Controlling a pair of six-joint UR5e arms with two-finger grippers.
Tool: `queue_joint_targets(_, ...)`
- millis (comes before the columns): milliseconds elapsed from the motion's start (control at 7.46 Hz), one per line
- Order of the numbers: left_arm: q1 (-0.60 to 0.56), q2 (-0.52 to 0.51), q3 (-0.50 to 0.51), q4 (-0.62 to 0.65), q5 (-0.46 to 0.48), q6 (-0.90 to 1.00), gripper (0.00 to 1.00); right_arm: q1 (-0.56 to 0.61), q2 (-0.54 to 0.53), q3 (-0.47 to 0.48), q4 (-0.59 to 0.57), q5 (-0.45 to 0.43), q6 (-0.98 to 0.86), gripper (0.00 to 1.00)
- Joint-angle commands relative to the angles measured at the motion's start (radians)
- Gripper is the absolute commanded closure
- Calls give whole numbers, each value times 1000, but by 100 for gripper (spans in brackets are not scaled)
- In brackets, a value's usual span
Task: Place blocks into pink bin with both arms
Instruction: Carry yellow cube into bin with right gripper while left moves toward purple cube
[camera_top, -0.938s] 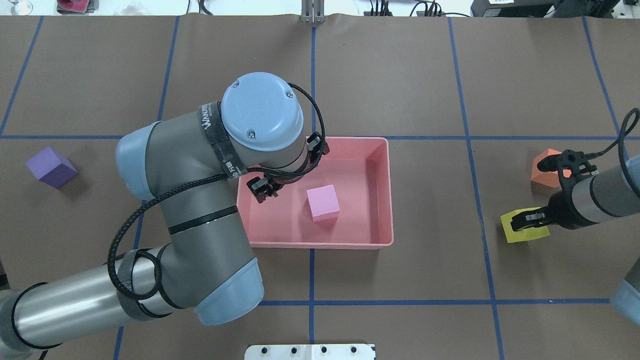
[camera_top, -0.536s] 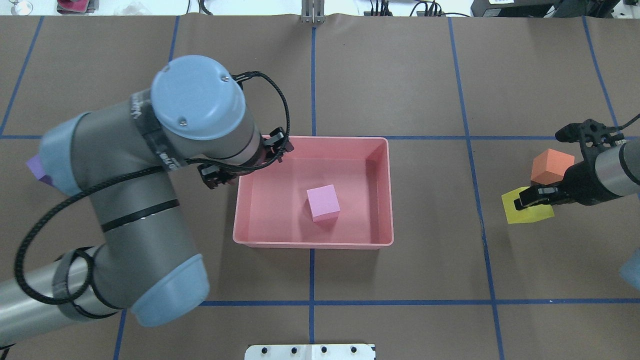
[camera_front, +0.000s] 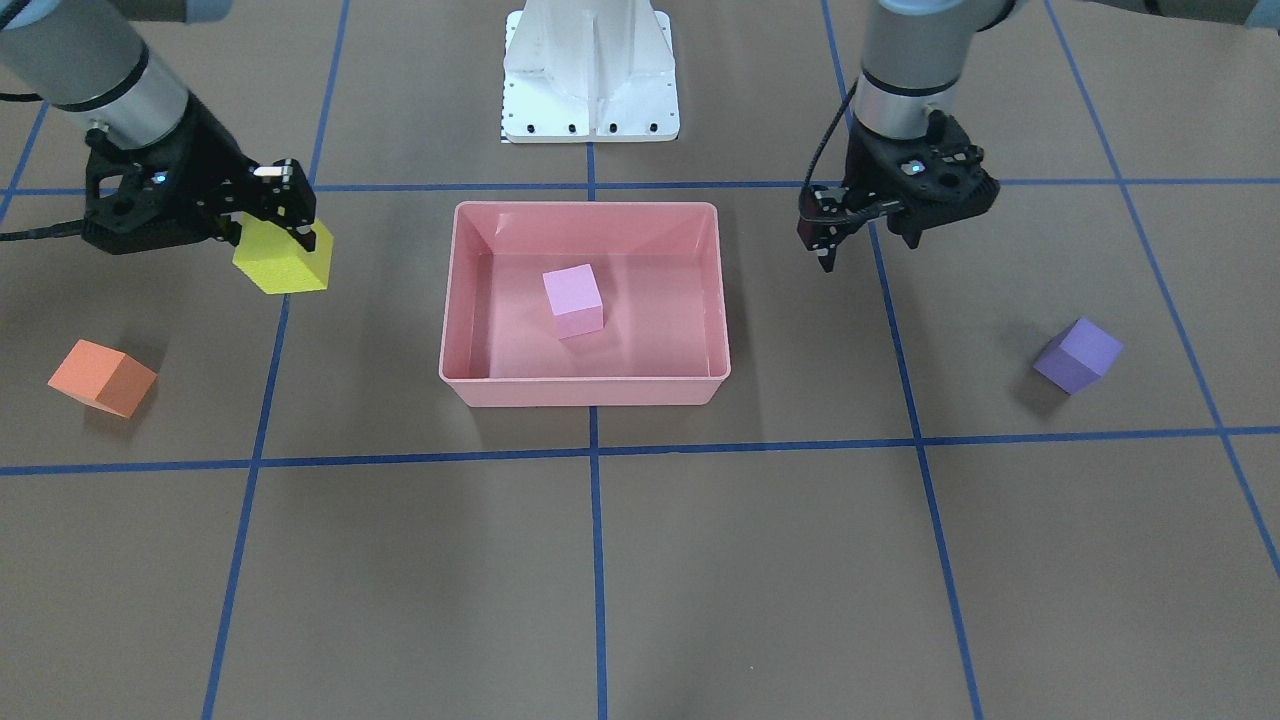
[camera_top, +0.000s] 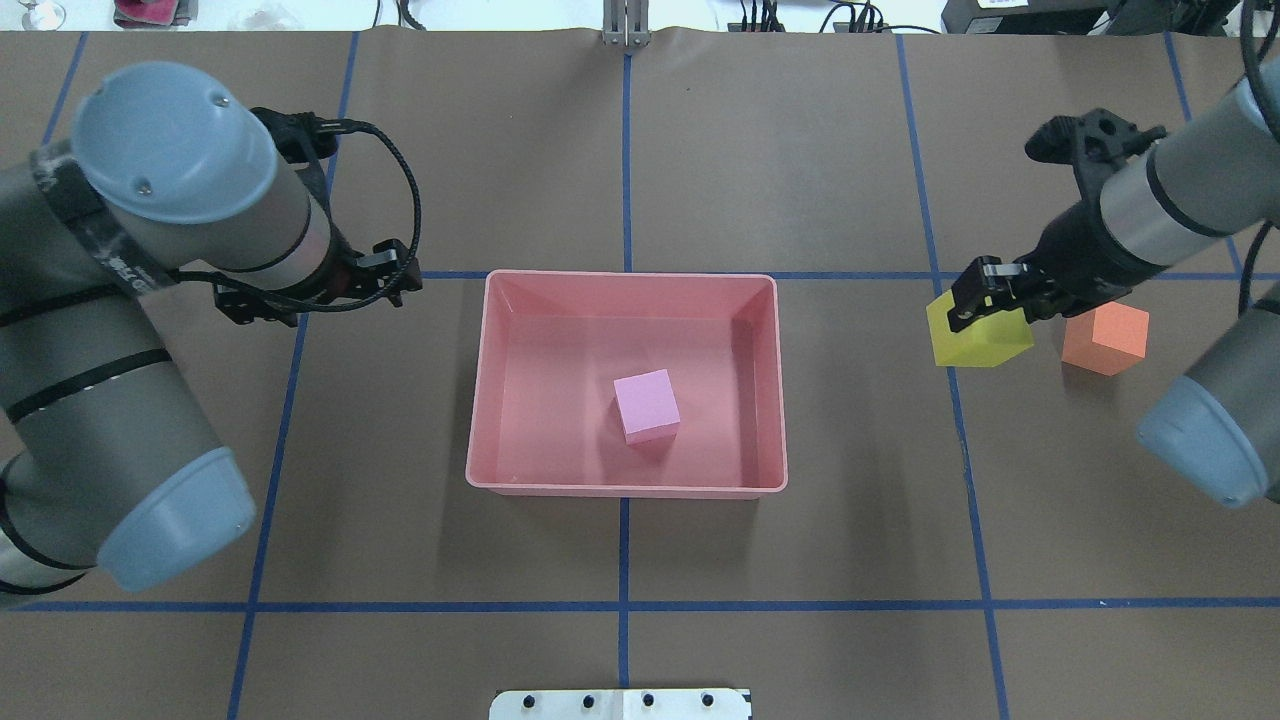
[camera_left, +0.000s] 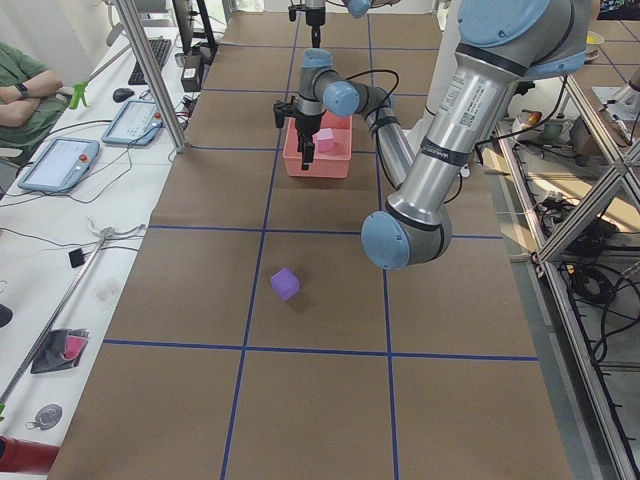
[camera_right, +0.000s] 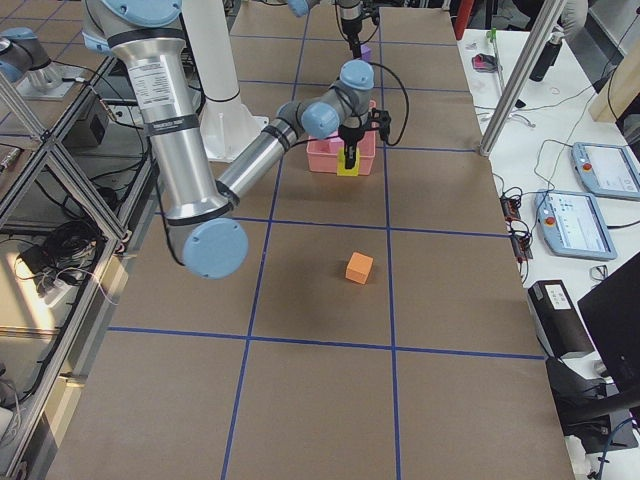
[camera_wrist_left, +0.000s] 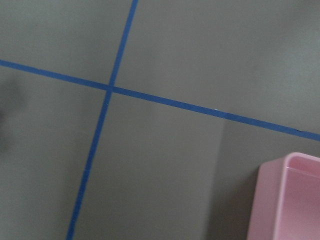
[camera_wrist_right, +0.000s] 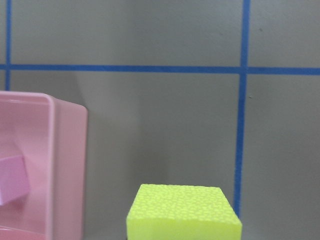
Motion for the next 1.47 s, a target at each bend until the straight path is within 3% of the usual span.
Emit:
queue_joint_targets(0, -120, 153, 7, -115, -100, 218, 0, -129, 188, -21, -153, -125, 3, 100)
queue_joint_targets(134, -184, 224, 39, -218, -137, 302, 0, -149, 247, -62, -151, -131, 10, 100)
queue_joint_targets(402, -259, 277, 122, -263, -178, 390, 0, -198, 324, -136, -147, -185, 10, 100)
queue_joint_targets(536, -289, 304, 139, -263, -178, 384, 0, -214, 367, -180, -141, -208, 10, 100)
queue_joint_targets(804, -309, 358, 159, -283, -178, 288, 0, -249, 380, -258, -23, -261, 9, 100)
queue_joint_targets(1072, -307, 413, 260, -483, -178, 201, 0, -267, 382, -292, 26, -287, 4, 100)
queue_joint_targets(1206, -303, 410, 345, -600, -177, 121, 0, -272, 383, -292, 33, -300, 4, 57)
queue_joint_targets(1340, -297, 398, 408, -681, -177, 35, 0, -272, 385, -292, 36, -306, -2, 4)
